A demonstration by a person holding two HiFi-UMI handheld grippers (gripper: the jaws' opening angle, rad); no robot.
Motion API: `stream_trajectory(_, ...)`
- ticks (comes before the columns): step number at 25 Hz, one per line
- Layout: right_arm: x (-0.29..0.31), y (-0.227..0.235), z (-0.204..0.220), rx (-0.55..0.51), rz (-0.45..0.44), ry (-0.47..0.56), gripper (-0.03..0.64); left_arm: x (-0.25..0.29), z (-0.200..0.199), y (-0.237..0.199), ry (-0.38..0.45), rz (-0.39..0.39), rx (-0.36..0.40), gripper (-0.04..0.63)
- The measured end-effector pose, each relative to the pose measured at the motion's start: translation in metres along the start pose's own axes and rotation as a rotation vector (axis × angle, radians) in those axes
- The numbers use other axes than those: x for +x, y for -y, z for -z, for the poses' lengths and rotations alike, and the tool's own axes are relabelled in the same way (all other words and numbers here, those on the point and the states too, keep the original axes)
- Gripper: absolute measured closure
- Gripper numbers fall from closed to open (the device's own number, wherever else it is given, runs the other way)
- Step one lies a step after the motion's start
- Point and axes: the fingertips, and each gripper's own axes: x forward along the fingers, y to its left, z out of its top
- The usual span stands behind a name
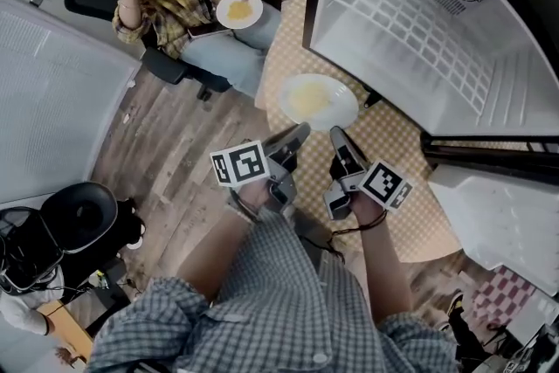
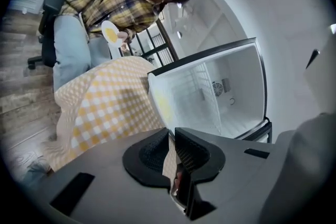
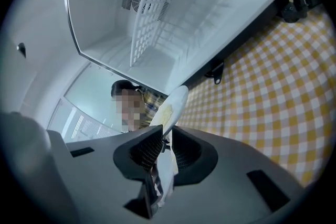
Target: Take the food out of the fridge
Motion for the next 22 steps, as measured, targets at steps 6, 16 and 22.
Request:
stream_trajectory(6, 0.008, 0.027, 0.01, 0.019, 0.075, -0.028, 0.569, 0.009, 0.01, -0.027, -0.044, -0.052, -0.023, 0.552)
stream_trajectory(16, 0.015, 0.055, 0.023, 0.083, 0.149, -0.058, 0.569, 0.016, 0.025, -0.054, -0.129, -0.14, -0.037, 0.546)
stream_trajectory(22, 0.017, 0.061, 0.031, -0.025, 0.207, -0.114, 0.566, 0.016, 0.03, -0.066, -0.167, -0.198, -0.041, 0.537)
